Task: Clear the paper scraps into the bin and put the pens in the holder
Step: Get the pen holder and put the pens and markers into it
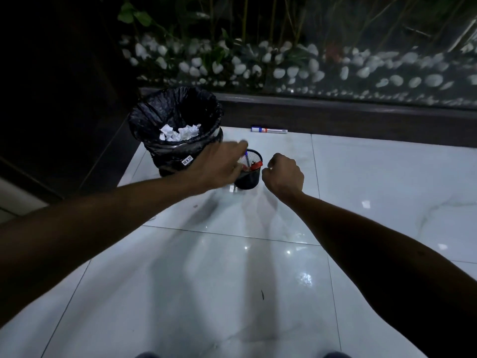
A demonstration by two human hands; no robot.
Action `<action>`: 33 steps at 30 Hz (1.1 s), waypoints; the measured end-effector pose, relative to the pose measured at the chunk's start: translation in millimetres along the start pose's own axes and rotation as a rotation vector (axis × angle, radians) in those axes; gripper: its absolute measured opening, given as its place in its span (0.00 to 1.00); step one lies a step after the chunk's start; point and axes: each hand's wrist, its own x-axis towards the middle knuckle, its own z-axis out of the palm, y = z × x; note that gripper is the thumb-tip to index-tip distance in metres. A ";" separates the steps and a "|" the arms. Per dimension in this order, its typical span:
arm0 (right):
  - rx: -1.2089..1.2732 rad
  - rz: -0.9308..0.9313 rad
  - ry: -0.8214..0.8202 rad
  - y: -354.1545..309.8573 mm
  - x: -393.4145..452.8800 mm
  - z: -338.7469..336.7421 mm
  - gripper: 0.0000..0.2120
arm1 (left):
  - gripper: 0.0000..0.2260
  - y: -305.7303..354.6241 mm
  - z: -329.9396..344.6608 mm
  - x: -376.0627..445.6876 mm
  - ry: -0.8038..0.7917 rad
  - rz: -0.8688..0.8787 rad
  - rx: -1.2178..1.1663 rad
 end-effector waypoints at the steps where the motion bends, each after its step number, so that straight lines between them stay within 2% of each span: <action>1: -0.031 0.030 -0.042 1.9 -2.1 4.0 0.12 | 0.12 -5.7 5.3 -18.3 -0.036 0.077 0.073; 3: -0.065 0.105 -0.198 6.0 -12.1 13.8 0.16 | 0.12 -22.8 18.5 -56.4 -0.197 0.177 0.230; 4: -0.069 0.116 -0.277 5.4 -17.6 20.9 0.18 | 0.11 -34.4 23.0 -74.5 -0.300 0.169 0.286; 5: -0.074 0.102 -0.345 2.4 -21.6 29.0 0.18 | 0.09 -46.9 25.8 -89.6 -0.390 0.106 0.301; 7: -0.072 0.021 -0.453 -9.0 -26.9 40.8 0.16 | 0.08 -70.3 28.3 -111.2 -0.461 -0.094 0.248; 10: 0.034 -0.129 -0.608 -38.6 -31.8 58.3 0.08 | 0.14 -102.2 28.8 -140.9 -0.552 -0.323 0.239; 12: 0.034 -0.273 -0.597 -53.8 -36.2 69.7 0.05 | 0.15 -114.9 31.5 -156.0 -0.576 -0.386 0.260; 18: -0.072 -0.552 -0.445 -77.2 -46.7 109.1 0.10 | 0.10 -127.8 46.5 -176.2 -0.601 -0.485 0.223; 21: -0.094 -0.593 -0.389 -81.3 -50.6 122.4 0.11 | 0.11 -133.4 50.8 -175.1 -0.558 -0.525 0.163; 24: -0.057 -0.546 -0.330 -85.5 -51.5 131.3 0.04 | 0.11 -135.2 47.6 -169.8 -0.539 -0.547 0.142; 26: -0.118 -0.551 -0.323 -90.8 -52.8 132.3 0.06 | 0.12 -135.3 42.9 -165.9 -0.522 -0.554 0.134; 29: -0.316 -0.658 -0.339 -95.3 -60.4 129.1 0.11 | 0.12 -131.3 34.1 -161.4 -0.532 -0.551 0.144; 33: -0.243 -0.769 -0.442 -100.8 -61.2 102.3 0.14 | 0.14 -114.9 26.2 -152.1 -0.577 -0.486 0.184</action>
